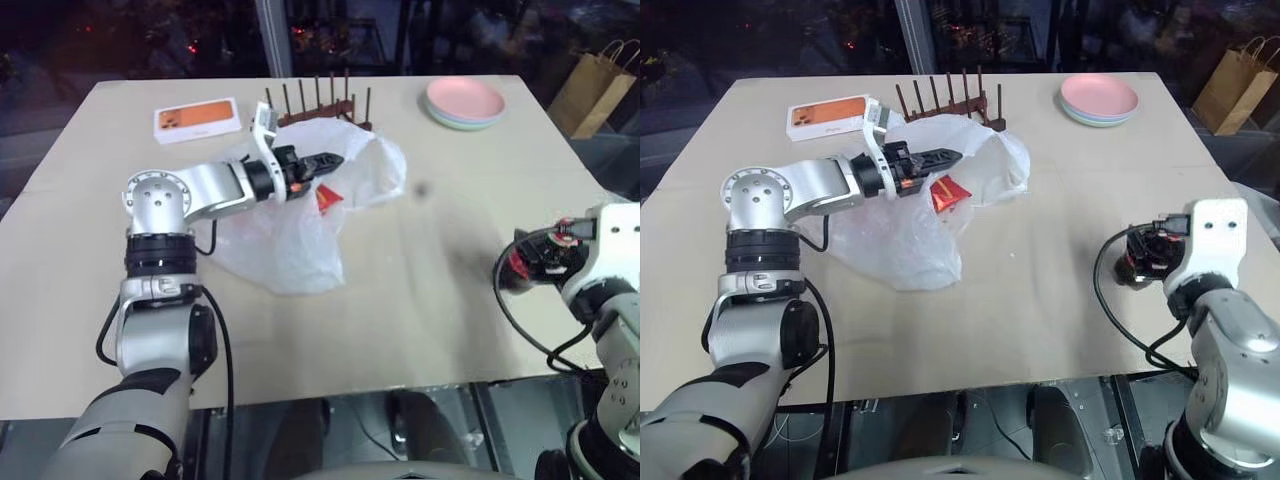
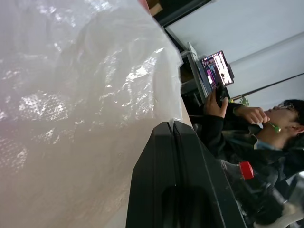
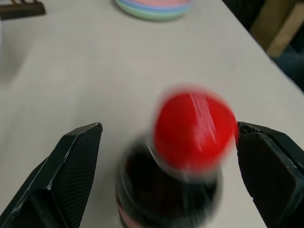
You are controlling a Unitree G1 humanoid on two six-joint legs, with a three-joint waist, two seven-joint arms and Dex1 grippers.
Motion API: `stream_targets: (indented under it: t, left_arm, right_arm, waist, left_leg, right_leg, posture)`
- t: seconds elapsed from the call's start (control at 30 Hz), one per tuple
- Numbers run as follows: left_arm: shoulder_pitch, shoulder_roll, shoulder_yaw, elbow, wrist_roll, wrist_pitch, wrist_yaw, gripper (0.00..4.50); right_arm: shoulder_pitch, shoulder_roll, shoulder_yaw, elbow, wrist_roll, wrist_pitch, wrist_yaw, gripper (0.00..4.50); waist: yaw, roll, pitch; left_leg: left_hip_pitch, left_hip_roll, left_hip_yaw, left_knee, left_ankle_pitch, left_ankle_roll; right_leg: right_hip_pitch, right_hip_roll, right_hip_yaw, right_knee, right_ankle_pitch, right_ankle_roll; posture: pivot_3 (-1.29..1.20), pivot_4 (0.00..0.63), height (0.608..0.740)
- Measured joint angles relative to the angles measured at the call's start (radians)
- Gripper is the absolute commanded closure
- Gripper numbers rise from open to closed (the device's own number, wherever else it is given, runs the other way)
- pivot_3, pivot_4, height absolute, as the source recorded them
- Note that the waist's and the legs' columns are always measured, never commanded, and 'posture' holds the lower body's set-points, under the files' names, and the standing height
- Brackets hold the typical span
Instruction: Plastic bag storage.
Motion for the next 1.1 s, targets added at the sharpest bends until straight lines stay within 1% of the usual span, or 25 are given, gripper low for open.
stream_targets:
  t: [0.17,0.27,0.3,0.33,0.37,0.5,0.57,0.63,0.67,0.7,0.77,0.8,0.83,0.87,0.9,0.93,0.97,1.03,1.07,1.1]
  left_arm:
    - [0.000,-0.017,0.031,-0.004,0.028,0.026,-0.001,4.50]
    - [0.000,-0.027,0.041,-0.010,0.040,0.036,-0.001,4.50]
    - [0.000,-0.033,0.047,-0.011,0.045,0.039,-0.001,4.50]
    - [0.000,-0.033,0.048,-0.011,0.046,0.040,0.000,4.50]
    - [0.000,-0.037,0.054,-0.012,0.048,0.046,0.000,4.50]
    - [0.000,-0.036,0.070,-0.014,0.058,0.054,0.000,4.50]
    - [0.000,-0.036,0.081,-0.015,0.066,0.057,0.000,4.50]
    - [0.000,-0.033,0.090,-0.021,0.068,0.064,0.000,4.50]
    - [-0.001,-0.026,0.103,-0.021,0.069,0.073,-0.001,4.50]
    - [-0.003,-0.026,0.105,-0.021,0.069,0.075,-0.001,4.50]
    - [-0.009,-0.010,0.113,-0.023,0.070,0.086,-0.003,4.50]
    - [-0.022,-0.007,0.116,-0.024,0.071,0.095,-0.003,4.50]
    - [-0.030,-0.005,0.118,-0.025,0.071,0.100,-0.003,4.50]
    - [-0.043,-0.002,0.126,-0.026,0.068,0.104,-0.002,4.50]
    - [-0.047,-0.001,0.135,-0.031,0.066,0.107,0.000,4.50]
    - [-0.051,0.000,0.145,-0.035,0.065,0.109,0.002,4.50]
    - [-0.052,0.004,0.164,-0.039,0.059,0.116,0.018,4.50]
    - [-0.056,0.009,0.191,-0.040,0.043,0.122,0.036,4.50]
    - [-0.057,0.023,0.215,-0.043,0.032,0.124,0.054,4.50]
    - [-0.057,0.026,0.231,-0.051,0.021,0.126,0.067,4.50]
  right_arm:
    - [0.085,0.054,-0.007,0.036,0.025,-0.086,-0.021,0.03]
    - [0.107,0.085,-0.006,0.132,0.056,-0.176,-0.024,0.85]
    - [0.107,0.089,-0.006,0.158,0.069,-0.213,-0.025,1.29]
    - [0.107,0.089,-0.006,0.163,0.071,-0.219,-0.025,1.42]
    - [0.107,0.087,-0.007,0.194,0.085,-0.265,-0.024,1.57]
    - [0.108,0.063,-0.006,0.242,0.112,-0.327,-0.015,1.57]
    - [0.112,0.036,0.011,0.251,0.160,-0.352,0.025,1.57]
    - [0.098,0.028,0.051,0.250,0.211,-0.358,0.055,1.57]
    - [0.051,0.039,0.104,0.251,0.251,-0.361,0.070,1.57]
    - [0.035,0.043,0.123,0.251,0.264,-0.368,0.073,1.57]
    - [-0.081,0.119,0.211,0.342,0.291,-0.420,0.073,1.57]
    - [-0.186,0.188,0.252,0.462,0.298,-0.483,0.066,1.57]
    - [-0.233,0.230,0.275,0.527,0.303,-0.521,0.065,1.57]
    - [-0.302,0.282,0.307,0.636,0.310,-0.579,0.063,1.57]
    - [-0.331,0.315,0.325,0.697,0.318,-0.615,0.064,1.57]
    - [-0.348,0.339,0.341,0.749,0.326,-0.640,0.065,1.57]
    - [-0.375,0.348,0.360,0.858,0.357,-0.692,0.074,1.57]
    - [-0.390,0.347,0.354,0.973,0.369,-0.738,0.071,1.57]
    - [-0.405,0.346,0.352,1.082,0.378,-0.781,0.070,1.57]
    - [-0.406,0.346,0.352,1.134,0.384,-0.802,0.070,1.57]
  waist:
    - [0.000,0.000,0.000]
    - [-0.001,0.000,0.000]
    - [-0.002,0.000,0.000]
    - [-0.002,0.000,0.000]
    - [-0.002,0.000,0.000]
    - [-0.003,0.000,0.000]
    - [-0.003,0.000,0.000]
    - [-0.007,0.001,0.000]
    - [-0.018,0.001,0.001]
    - [-0.020,0.001,0.001]
    - [-0.036,0.000,0.001]
    - [-0.042,0.001,0.001]
    - [-0.043,0.001,0.001]
    - [-0.044,0.001,0.001]
    - [-0.043,0.001,0.001]
    - [-0.039,0.001,0.001]
    - [-0.033,0.001,0.001]
    - [-0.018,0.000,0.001]
    - [-0.017,0.000,0.001]
    - [-0.017,0.000,0.001]
  left_leg:
    - [0.000,0.000,0.000,0.000,0.000,0.000]
    - [0.000,0.000,0.000,0.001,0.000,0.000]
    - [0.000,0.000,0.000,0.001,0.000,0.000]
    - [0.001,0.000,0.000,0.001,0.000,0.000]
    - [0.000,0.000,0.000,0.001,0.000,0.000]
    - [0.001,0.000,0.000,0.001,0.000,0.000]
    - [0.000,0.000,0.000,0.000,0.000,0.000]
    - [0.000,0.000,0.000,0.000,0.000,0.000]
    - [0.000,0.000,0.000,0.000,0.000,0.000]
    - [0.000,0.000,0.000,0.000,0.000,0.000]
    - [0.001,0.002,0.001,0.001,0.000,0.000]
    - [0.001,0.001,0.000,0.001,0.000,0.000]
    - [0.002,0.001,-0.001,0.001,0.000,0.000]
    - [0.002,0.002,-0.002,0.001,0.000,0.000]
    - [0.001,0.002,-0.002,0.000,0.000,0.000]
    - [0.000,0.002,-0.003,0.000,0.000,0.000]
    - [0.000,0.001,-0.003,0.000,0.000,0.000]
    - [-0.003,-0.001,-0.003,0.000,0.000,0.000]
    - [-0.004,-0.001,-0.002,0.000,0.000,-0.001]
    - [-0.005,-0.002,-0.002,0.000,0.000,-0.001]
  right_leg:
    - [0.000,0.000,0.000,0.000,0.000,0.000]
    - [0.000,0.000,0.000,0.000,0.000,0.000]
    - [0.000,0.000,0.000,0.000,0.000,0.000]
    - [0.000,0.000,0.000,0.000,0.000,0.000]
    - [0.000,0.000,0.000,0.000,0.000,0.000]
    - [0.000,0.000,0.000,0.001,0.000,0.000]
    - [0.000,0.000,0.000,0.001,0.000,0.000]
    - [0.000,0.000,0.000,0.001,0.000,0.000]
    - [-0.001,0.001,0.001,0.001,0.000,0.000]
    - [-0.001,0.000,0.001,0.001,0.000,0.000]
    - [-0.001,0.002,0.001,0.001,0.000,0.001]
    - [-0.001,0.002,0.001,0.002,0.000,0.001]
    - [0.000,0.002,0.001,0.002,0.000,0.001]
    - [-0.001,0.003,0.000,0.002,0.000,0.000]
    - [0.000,0.003,0.000,0.002,0.000,0.000]
    - [-0.001,0.002,-0.001,0.002,0.000,0.000]
    - [-0.001,0.002,-0.001,0.001,0.000,0.000]
    - [-0.001,-0.001,-0.002,-0.001,0.000,0.000]
    - [-0.001,-0.002,-0.002,-0.004,0.001,0.000]
    - [-0.001,-0.002,-0.002,-0.004,0.001,0.000]
  posture:
    - [0.00,0.150,0.740]
    - [0.00,0.150,0.740]
    - [0.00,0.150,0.740]
    - [0.00,0.150,0.740]
    - [0.00,0.150,0.740]
    - [0.00,0.150,0.740]
    - [0.00,0.150,0.740]
    - [0.00,0.150,0.740]
    - [0.00,0.150,0.740]
    - [0.00,0.150,0.740]
    - [0.00,0.150,0.740]
    - [0.00,0.150,0.740]
    - [0.00,0.150,0.740]
    - [0.00,0.150,0.740]
    - [0.00,0.150,0.740]
    - [0.00,0.150,0.740]
    - [0.00,0.150,0.740]
    - [0.00,0.150,0.740]
    - [0.00,0.150,0.740]
    - [0.00,0.150,0.740]
